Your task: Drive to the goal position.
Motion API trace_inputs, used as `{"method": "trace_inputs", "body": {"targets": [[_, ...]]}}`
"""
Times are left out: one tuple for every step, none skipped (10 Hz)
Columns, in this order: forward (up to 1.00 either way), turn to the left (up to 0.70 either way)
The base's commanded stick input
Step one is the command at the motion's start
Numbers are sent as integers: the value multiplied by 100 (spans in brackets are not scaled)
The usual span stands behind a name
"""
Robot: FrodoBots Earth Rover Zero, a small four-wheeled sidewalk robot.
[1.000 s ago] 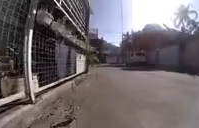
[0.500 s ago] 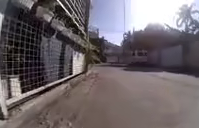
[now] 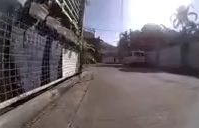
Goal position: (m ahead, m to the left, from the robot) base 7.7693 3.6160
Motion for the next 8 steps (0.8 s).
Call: {"method": "trace_inputs", "body": {"targets": [[85, -2], [85, -2], [85, -2], [85, -2], [85, -2], [85, -2], [85, -2], [85, -2]]}}
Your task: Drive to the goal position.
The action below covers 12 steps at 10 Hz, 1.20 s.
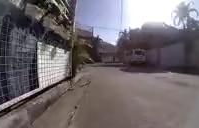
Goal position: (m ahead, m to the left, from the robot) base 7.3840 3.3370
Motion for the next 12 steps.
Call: {"method": "trace_inputs", "body": {"targets": [[85, -2], [85, -2], [85, -2], [85, -2], [85, -2], [85, -2], [85, -2], [85, -2], [85, -2], [85, -2], [85, -2], [85, -2]]}}
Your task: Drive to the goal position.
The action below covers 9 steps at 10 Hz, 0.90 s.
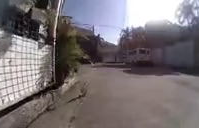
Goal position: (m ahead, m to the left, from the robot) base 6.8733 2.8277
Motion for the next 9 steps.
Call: {"method": "trace_inputs", "body": {"targets": [[85, -2], [85, -2], [85, -2], [85, -2], [85, -2], [85, -2], [85, -2], [85, -2], [85, -2]]}}
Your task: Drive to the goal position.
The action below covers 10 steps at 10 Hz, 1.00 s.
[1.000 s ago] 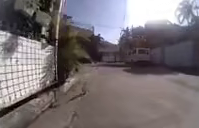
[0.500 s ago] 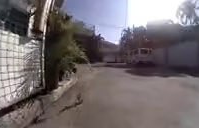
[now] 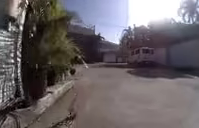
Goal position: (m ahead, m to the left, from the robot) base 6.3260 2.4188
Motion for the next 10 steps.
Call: {"method": "trace_inputs", "body": {"targets": [[85, -2], [85, -2], [85, -2], [85, -2], [85, -2], [85, -2], [85, -2], [85, -2], [85, -2], [85, -2]]}}
